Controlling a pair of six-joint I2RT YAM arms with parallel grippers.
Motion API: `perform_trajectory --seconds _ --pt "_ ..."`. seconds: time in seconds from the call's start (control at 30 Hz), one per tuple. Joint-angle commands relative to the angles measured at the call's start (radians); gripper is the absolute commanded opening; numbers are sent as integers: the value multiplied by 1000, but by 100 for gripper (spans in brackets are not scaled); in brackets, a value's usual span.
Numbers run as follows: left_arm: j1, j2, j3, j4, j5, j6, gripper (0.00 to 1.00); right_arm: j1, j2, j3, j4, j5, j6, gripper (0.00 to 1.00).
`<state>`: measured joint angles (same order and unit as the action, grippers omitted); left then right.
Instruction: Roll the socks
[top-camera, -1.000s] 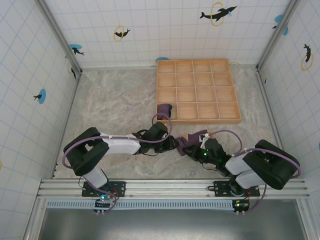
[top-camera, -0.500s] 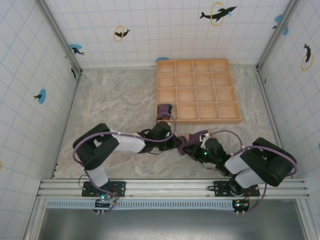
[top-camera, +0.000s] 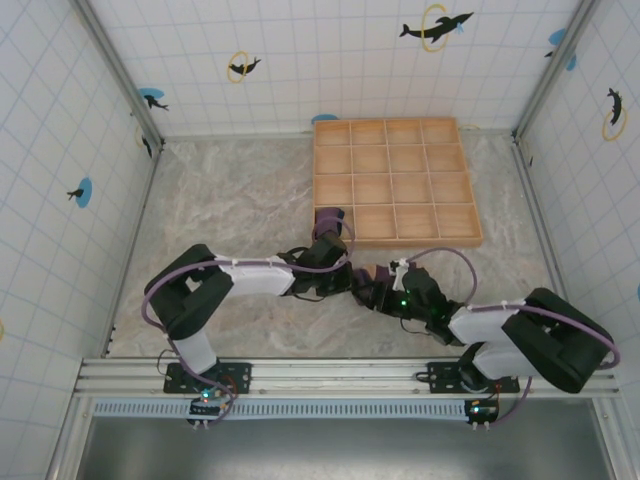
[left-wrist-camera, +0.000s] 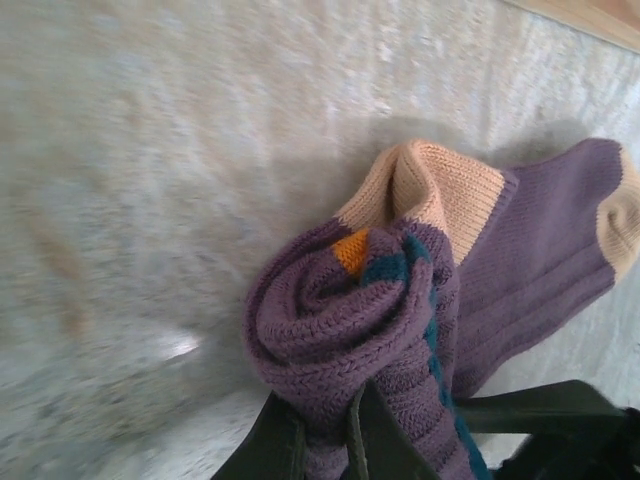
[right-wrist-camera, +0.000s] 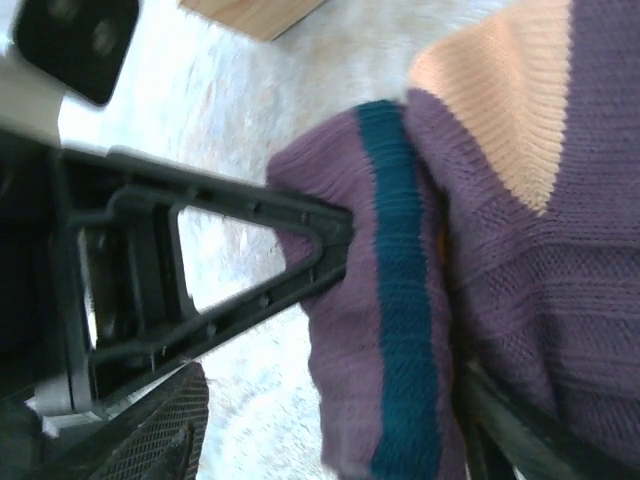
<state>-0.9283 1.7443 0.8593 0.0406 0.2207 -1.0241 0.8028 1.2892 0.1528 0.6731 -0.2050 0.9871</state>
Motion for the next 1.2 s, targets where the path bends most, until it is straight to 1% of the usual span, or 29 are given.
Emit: perform_trajectory --seconds 0.0,0.07,0.2,0.27,0.43,0.57,0.63,0.7,0.93,1.17 --pt "20 -34 0 -248 -67 17 0 42 -69 64 -260 95 -197 73" --pt "22 -50 10 -299 -73 15 0 70 -107 94 -311 135 -276 77" --pt "25 -70 28 -367 -77 10 0 132 -154 140 -374 234 -422 80" --pt "26 -75 40 -396 -75 11 0 179 -159 161 -394 309 -513 80" --pt "26 -91 51 -432 -74 8 0 318 -134 186 -383 509 -717 77" --pt "27 -95 55 -437 -68 5 0 448 -78 186 -297 665 -878 72" --pt "26 -95 57 -437 -68 3 0 495 -46 188 -248 723 -935 70" --pt "28 -92 56 -435 -59 4 0 523 -10 188 -198 750 -983 68" --pt "31 -91 63 -433 -39 2 0 587 121 224 -105 814 -1070 63" --pt "36 -108 43 -423 -36 -4 0 605 236 265 -67 865 -1101 60"
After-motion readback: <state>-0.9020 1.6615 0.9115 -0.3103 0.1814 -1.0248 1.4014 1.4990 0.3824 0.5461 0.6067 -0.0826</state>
